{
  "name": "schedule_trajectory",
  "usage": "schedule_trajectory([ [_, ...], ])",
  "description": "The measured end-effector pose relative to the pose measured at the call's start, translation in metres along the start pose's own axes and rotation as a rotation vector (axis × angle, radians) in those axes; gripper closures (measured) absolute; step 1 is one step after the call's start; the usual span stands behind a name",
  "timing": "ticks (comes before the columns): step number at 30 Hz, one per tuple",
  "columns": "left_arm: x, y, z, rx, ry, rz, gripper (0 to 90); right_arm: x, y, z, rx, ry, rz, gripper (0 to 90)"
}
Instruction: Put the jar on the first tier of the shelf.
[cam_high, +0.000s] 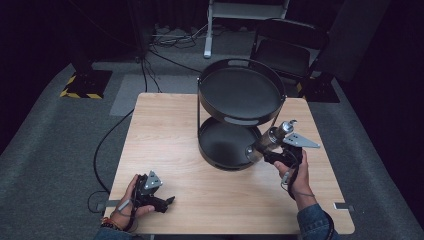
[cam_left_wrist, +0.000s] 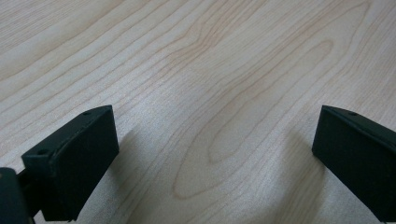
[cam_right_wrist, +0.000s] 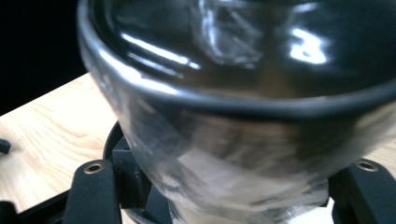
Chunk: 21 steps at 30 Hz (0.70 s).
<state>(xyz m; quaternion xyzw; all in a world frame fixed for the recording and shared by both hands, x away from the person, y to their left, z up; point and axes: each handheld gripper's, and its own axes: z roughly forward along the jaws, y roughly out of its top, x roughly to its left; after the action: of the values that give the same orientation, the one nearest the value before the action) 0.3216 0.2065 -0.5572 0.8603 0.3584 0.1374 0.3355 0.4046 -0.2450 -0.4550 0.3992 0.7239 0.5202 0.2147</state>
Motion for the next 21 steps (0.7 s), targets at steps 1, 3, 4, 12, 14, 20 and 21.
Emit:
schedule_trajectory([
  [1,0.0,0.0,0.0,0.0,0.0,0.0,0.1,-0.001,0.0,0.004,-0.002,0.002,0.014,34.8],
  [3,0.0,0.0,0.0,0.0,0.0,0.0,0.1,-0.001,0.001,0.008,-0.003,-0.006,0.019,34.8],
  [4,0.0,0.0,0.0,0.0,0.0,0.0,0.1,-0.001,0.001,0.01,-0.003,-0.008,0.022,34.8],
  [12,0.0,0.0,0.0,0.0,0.0,0.0,0.1,0.003,0.004,0.023,-0.004,-0.016,0.019,34.8],
  [14,0.0,0.0,0.0,0.0,0.0,0.0,0.1,0.003,0.003,0.026,-0.005,-0.013,0.028,34.8],
  [20,0.0,0.0,0.0,0.0,0.0,0.0,0.1,0.003,-0.004,0.035,-0.002,-0.011,0.049,34.8],
  [21,0.0,0.0,0.0,0.0,0.0,0.0,0.1,0.003,-0.006,0.038,0.003,-0.012,0.05,34.8],
])
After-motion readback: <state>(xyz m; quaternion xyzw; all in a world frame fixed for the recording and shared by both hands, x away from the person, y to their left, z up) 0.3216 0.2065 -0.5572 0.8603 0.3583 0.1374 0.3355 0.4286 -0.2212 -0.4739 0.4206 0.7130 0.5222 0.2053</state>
